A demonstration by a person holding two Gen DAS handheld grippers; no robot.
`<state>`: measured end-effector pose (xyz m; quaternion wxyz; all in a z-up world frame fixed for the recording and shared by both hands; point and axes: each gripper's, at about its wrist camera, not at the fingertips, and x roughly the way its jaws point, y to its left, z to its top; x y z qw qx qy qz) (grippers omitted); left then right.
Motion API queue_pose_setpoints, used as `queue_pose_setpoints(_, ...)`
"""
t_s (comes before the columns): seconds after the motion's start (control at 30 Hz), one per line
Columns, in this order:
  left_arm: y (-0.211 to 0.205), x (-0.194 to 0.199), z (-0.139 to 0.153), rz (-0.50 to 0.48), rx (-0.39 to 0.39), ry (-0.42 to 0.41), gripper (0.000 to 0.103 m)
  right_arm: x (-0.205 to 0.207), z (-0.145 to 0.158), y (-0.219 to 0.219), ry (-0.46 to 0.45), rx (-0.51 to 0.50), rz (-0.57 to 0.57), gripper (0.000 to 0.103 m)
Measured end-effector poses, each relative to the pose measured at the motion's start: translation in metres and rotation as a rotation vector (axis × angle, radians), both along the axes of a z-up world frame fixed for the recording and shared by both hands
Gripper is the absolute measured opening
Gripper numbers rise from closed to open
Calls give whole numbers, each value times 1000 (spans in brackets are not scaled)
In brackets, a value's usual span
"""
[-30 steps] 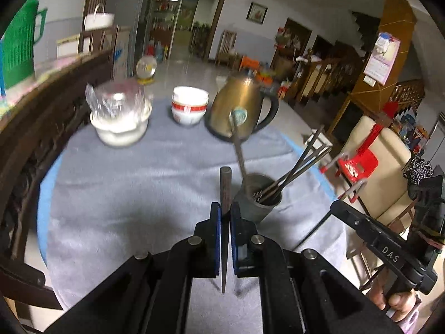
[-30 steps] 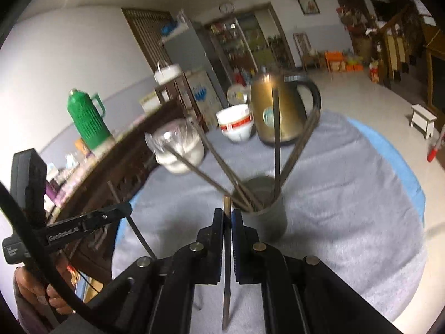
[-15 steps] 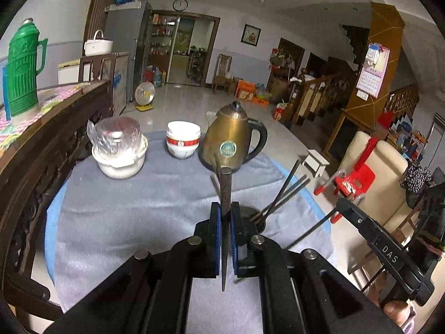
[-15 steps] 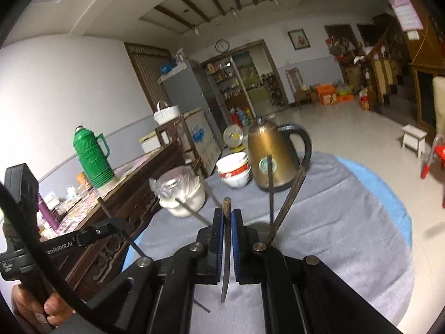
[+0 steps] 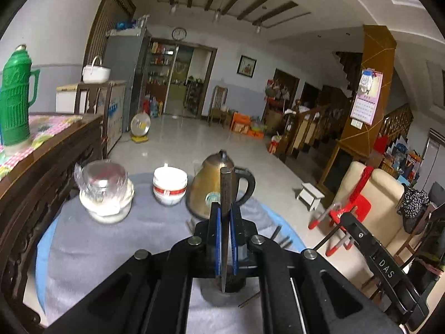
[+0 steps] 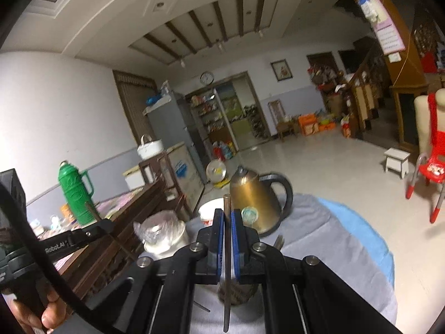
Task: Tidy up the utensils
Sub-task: 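Lower both chopsticks into the holder cup and open both tools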
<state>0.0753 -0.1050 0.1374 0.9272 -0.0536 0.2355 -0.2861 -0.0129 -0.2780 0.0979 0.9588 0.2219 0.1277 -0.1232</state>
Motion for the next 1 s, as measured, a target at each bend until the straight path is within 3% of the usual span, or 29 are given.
queue_pose_setpoints(0.23, -27, 14, -20, 27, 15, -42, 6, 28, -8, -16, -39, -8, -92, 6)
queue_pose_setpoints(0.47, -32, 21, -65, -15, 63, 73, 6, 47, -46, -18, 70, 21, -62, 6)
queue_pose_setpoints(0.67, -29, 8, -69, -56, 98, 83, 6, 39, -57, -17, 109, 56, -14, 6)
queue_pose_setpoints(0.73, -27, -1, -69, -70, 113, 79, 12, 36, -61, -16, 120, 82, 12, 8)
queue_pose_setpoints(0.77, -25, -5, -68, -77, 122, 69, 20, 35, -64, -16, 126, 105, 33, 9)
queue_pose_setpoints(0.8, -23, -10, -68, -76, 130, 59, 36, 34, -67, -14, 131, 127, 56, 10)
queue_pose_setpoints(0.87, -15, -18, -67, -70, 140, 41, 53, 28, -70, -13, 139, 154, 83, 10)
queue_pose_setpoints(0.93, -4, -27, -67, -70, 150, 23, 54, 25, -75, -13, 150, 191, 109, 12)
queue_pose_setpoints(1.0, 4, -32, -70, -69, 176, 18, 70, 17, -80, -17, 141, 235, 122, 17)
